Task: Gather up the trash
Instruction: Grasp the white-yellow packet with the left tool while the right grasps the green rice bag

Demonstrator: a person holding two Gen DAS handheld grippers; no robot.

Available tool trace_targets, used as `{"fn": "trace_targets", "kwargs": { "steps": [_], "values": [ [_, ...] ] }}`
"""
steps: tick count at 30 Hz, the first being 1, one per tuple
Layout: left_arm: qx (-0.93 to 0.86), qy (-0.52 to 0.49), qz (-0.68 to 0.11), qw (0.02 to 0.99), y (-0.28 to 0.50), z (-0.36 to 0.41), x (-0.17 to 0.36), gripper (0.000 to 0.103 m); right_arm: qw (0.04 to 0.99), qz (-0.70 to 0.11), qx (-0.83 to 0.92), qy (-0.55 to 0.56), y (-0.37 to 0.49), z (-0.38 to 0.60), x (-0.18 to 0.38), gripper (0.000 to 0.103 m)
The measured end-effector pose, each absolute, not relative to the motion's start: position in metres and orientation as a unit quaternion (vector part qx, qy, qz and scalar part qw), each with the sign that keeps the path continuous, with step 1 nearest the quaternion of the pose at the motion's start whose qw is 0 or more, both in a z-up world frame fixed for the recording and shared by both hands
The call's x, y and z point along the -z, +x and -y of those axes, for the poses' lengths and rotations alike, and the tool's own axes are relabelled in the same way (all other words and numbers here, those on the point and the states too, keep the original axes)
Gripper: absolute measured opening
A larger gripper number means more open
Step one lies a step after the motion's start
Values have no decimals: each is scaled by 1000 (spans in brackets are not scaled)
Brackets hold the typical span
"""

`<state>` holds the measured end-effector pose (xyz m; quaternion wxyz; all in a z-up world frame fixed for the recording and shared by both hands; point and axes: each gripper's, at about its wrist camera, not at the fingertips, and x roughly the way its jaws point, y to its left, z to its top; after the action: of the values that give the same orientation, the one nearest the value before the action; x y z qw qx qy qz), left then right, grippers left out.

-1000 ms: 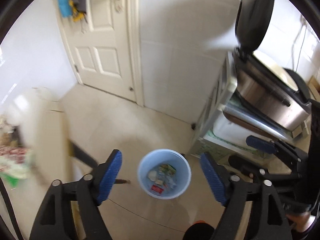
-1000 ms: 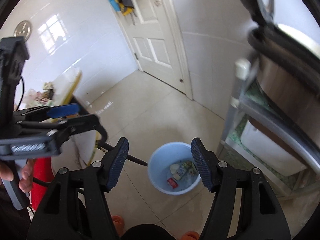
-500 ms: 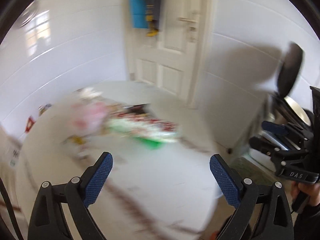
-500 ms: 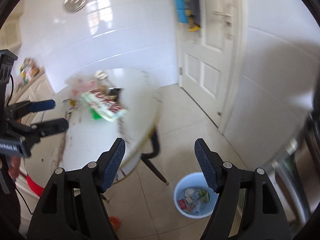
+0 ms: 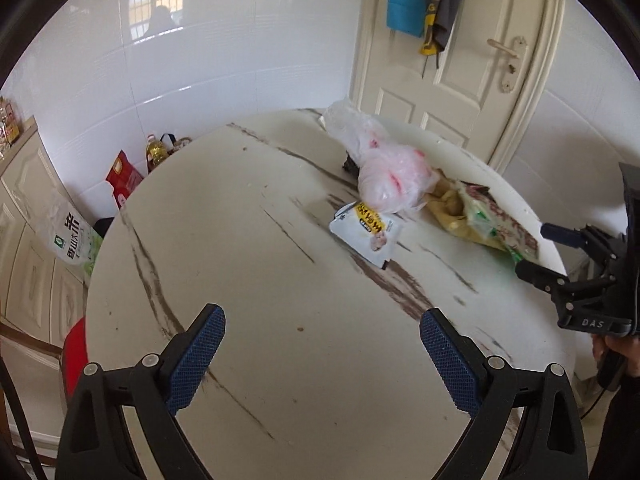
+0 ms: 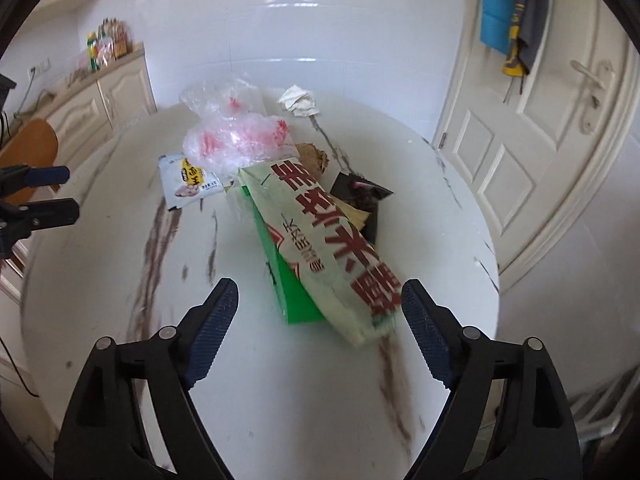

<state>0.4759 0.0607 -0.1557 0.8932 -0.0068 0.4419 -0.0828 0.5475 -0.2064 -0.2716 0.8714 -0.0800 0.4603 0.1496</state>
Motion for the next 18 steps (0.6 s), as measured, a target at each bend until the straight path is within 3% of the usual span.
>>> {"fn": "trace_targets", "kwargs": {
  "steps": [5, 7, 8, 18],
  "values": [
    [103, -22, -467, 878, 521, -58, 167, 96, 859, -474, -167, -96, 575, 194, 284, 82],
    [114, -27, -469, 875, 536, -57, 171, 96, 857, -479, -174, -81, 583, 198, 287, 74],
    [116, -28, -472, 874, 545, -57, 175, 96, 858, -479, -173, -73, 586, 201, 288, 64],
    [89, -15, -491, 867, 620, -35, 207, 96, 859, -469, -207, 12, 567, 241, 278, 52]
  ]
}}
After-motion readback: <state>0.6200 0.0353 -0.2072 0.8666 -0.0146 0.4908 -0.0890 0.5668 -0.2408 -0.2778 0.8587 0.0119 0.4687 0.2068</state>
